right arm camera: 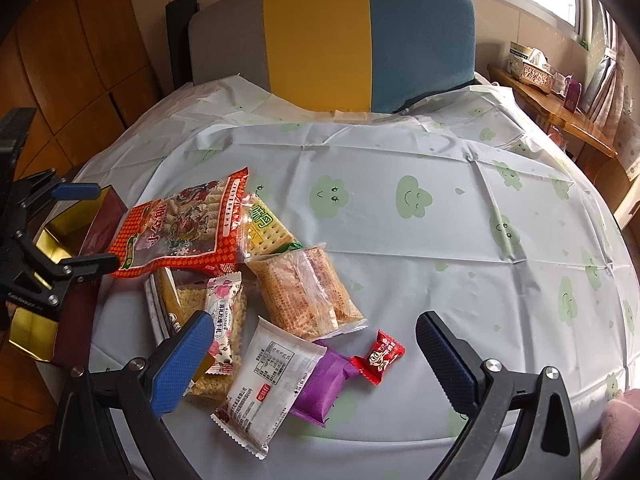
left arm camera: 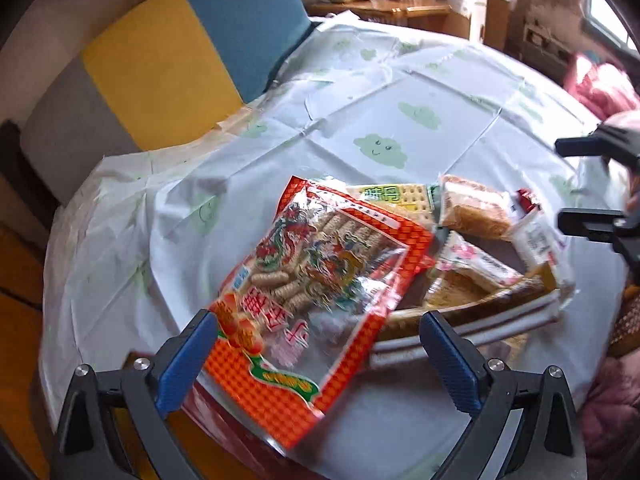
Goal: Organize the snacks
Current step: 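Grasp the red-orange snack bag with the left tool and lift it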
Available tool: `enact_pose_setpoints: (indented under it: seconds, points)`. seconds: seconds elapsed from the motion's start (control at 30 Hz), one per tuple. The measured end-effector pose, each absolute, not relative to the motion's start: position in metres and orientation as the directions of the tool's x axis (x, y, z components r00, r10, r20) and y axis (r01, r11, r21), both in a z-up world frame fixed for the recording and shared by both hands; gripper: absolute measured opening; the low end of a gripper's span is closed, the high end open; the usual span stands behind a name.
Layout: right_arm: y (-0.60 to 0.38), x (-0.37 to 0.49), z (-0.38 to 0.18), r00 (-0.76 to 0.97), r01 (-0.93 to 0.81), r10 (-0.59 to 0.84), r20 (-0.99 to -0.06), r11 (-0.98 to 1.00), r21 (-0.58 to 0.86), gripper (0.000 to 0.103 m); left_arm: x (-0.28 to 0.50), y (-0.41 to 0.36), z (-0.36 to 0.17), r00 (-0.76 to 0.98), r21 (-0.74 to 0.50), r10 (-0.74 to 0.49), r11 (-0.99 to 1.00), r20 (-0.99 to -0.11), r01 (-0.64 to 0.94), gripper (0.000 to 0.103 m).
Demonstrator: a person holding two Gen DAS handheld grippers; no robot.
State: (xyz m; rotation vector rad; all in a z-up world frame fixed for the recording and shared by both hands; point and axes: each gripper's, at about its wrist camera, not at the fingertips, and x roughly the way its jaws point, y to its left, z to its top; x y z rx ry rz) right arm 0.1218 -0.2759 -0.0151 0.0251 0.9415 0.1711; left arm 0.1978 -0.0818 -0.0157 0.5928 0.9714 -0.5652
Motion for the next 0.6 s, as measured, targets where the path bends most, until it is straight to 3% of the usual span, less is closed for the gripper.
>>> enact_pose_setpoints:
  seconds: [0.27,0.6]
  points:
    - [-0.274,0.123,-0.018,0.557,-0.153,0.186,-0.809,0.981,0.120,0.102,0.237,-0.097,-0.049,0.371,0.230,-0.121,0.598,-0.921,0.768,0.101]
    - [-0.273,0.128,-0.026,0.513,-0.163,0.199,-0.835,0.978,0.133,0.102,0.277,-0.100,-0.070,0.218,0.063,-0.216,0.559,-0.952,0.827,0.103]
